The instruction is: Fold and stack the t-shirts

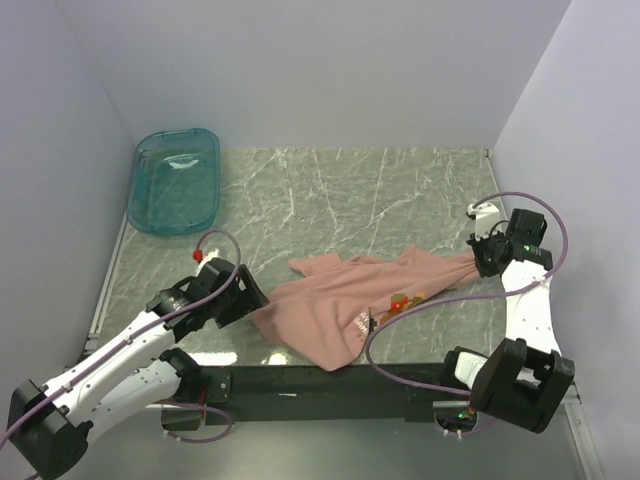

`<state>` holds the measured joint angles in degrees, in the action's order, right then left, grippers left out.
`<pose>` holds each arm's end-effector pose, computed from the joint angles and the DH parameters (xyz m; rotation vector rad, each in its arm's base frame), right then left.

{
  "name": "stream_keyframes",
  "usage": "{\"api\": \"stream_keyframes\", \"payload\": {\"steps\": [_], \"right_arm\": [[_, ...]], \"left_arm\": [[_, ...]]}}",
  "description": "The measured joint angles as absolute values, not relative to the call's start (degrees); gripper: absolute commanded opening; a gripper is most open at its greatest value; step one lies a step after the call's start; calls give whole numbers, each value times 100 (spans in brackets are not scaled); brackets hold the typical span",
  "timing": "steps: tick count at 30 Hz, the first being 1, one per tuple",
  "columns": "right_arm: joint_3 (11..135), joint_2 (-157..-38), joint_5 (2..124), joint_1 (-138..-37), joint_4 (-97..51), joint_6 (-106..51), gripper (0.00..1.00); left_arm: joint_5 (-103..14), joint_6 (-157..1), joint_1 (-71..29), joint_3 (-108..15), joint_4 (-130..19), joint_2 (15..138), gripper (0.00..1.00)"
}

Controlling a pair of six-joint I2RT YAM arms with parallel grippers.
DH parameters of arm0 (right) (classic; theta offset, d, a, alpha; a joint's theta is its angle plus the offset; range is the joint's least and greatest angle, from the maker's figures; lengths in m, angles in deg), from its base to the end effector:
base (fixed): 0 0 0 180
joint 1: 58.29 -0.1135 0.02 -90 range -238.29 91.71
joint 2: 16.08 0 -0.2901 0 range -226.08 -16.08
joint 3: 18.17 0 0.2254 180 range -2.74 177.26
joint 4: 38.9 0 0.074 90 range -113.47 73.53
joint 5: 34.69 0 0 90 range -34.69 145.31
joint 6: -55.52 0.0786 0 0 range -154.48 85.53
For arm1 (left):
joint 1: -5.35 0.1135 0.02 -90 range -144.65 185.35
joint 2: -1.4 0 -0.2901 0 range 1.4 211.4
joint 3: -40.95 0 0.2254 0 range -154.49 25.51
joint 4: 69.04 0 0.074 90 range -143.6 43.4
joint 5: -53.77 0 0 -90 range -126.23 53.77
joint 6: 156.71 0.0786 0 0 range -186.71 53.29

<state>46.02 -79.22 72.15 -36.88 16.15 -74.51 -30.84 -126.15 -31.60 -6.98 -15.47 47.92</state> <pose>0.1964 -0.0525 0.2557 -0.5139 2.4045 -0.0951 0.1156 -0.0777 0.2093 -0.5427 2.5165 -0.5769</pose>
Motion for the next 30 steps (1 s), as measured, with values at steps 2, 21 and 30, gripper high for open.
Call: {"api": "stream_keyframes", "payload": {"steps": [2, 21, 30], "right_arm": [[4599, -7994, 7134, -3601, 1529, -7453, 0], [4554, -8121, 7204, -3360, 1438, -7636, 0], [4615, -8031, 7510, -3349, 1822, -7859, 40]], "left_arm": [[-3065, -12917, -3160, -606, -1539, 4731, 77], [-3283, -13548, -3153, -84, -2798, 6359, 43], [-3047, -13177, -3153, -12, -2955, 6217, 0]]}}
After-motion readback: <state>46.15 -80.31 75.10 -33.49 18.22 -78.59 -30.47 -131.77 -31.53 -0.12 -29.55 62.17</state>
